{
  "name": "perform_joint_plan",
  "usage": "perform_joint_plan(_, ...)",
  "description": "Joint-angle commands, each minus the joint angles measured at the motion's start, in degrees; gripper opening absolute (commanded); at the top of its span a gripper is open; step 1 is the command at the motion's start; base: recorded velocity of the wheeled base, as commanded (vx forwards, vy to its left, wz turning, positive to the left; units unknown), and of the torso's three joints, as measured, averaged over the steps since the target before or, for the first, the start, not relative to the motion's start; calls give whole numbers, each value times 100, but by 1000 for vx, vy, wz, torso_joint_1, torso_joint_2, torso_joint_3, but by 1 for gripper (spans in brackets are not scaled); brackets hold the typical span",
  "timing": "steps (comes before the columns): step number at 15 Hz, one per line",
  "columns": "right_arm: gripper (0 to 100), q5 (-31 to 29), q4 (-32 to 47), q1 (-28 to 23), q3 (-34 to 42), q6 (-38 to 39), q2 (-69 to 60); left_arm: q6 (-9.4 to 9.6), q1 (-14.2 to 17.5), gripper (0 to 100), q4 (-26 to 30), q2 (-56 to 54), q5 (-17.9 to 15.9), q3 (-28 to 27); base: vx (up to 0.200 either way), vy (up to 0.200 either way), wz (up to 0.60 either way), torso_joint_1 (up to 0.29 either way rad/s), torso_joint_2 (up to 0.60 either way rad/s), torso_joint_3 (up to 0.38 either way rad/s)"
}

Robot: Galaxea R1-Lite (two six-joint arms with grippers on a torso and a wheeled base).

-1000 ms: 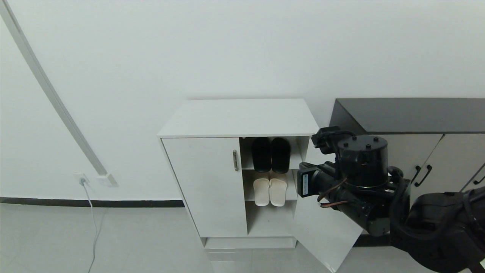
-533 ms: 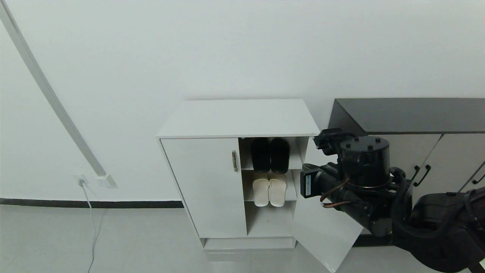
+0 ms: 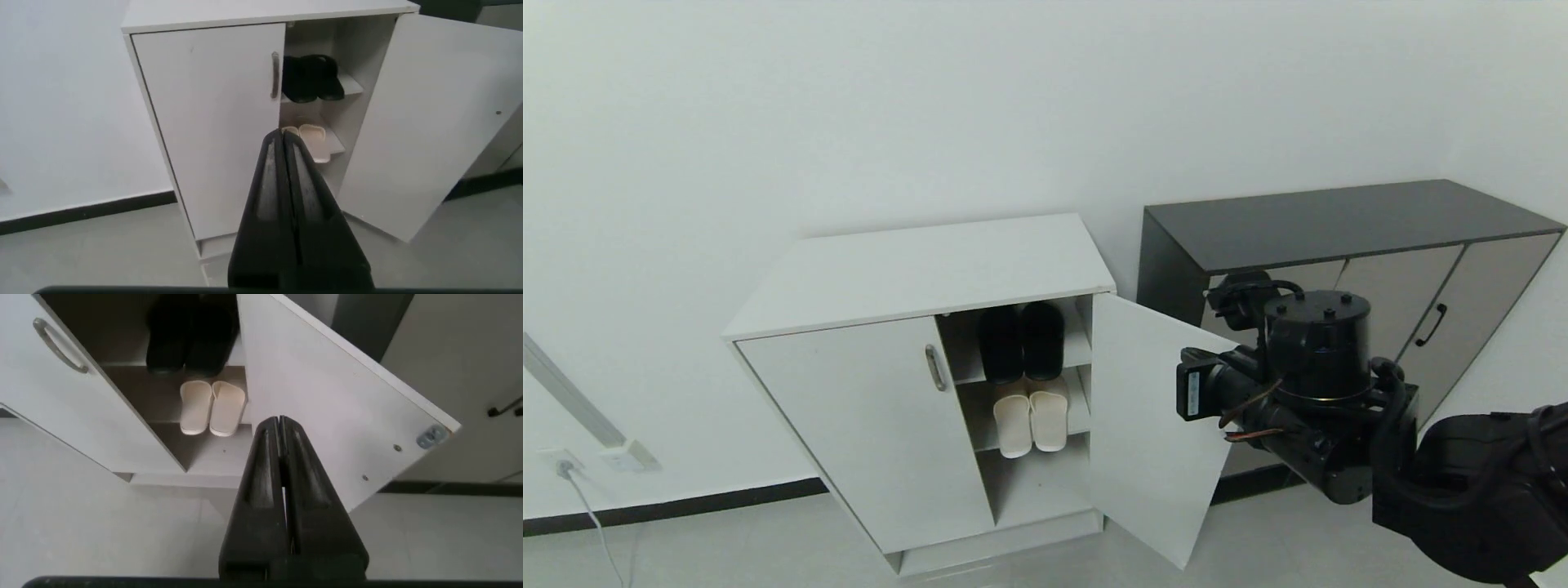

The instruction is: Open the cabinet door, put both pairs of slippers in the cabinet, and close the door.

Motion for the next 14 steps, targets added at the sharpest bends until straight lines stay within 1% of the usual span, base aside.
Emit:
perform_joint_plan(1, 0, -3, 4, -9, 3, -3, 61, 2, -1, 0, 1, 5, 4, 0, 0, 0, 0, 0, 0, 0)
perform_joint_plan(6, 0, -3, -5, -18, 12, -74, 61, -24, -1, 0, 1, 5, 4, 0, 0, 0, 0, 0, 0, 0)
perform_joint_plan(11, 0, 6, -5, -18, 12, -83, 70, -24, -1, 0, 1, 5, -5, 0, -200, 0, 0, 6, 5, 2)
perform_joint_plan(14, 0, 32, -5, -79, 12, -126, 105, -42, -1, 0, 1, 5, 4, 0, 0, 0, 0, 0, 0, 0)
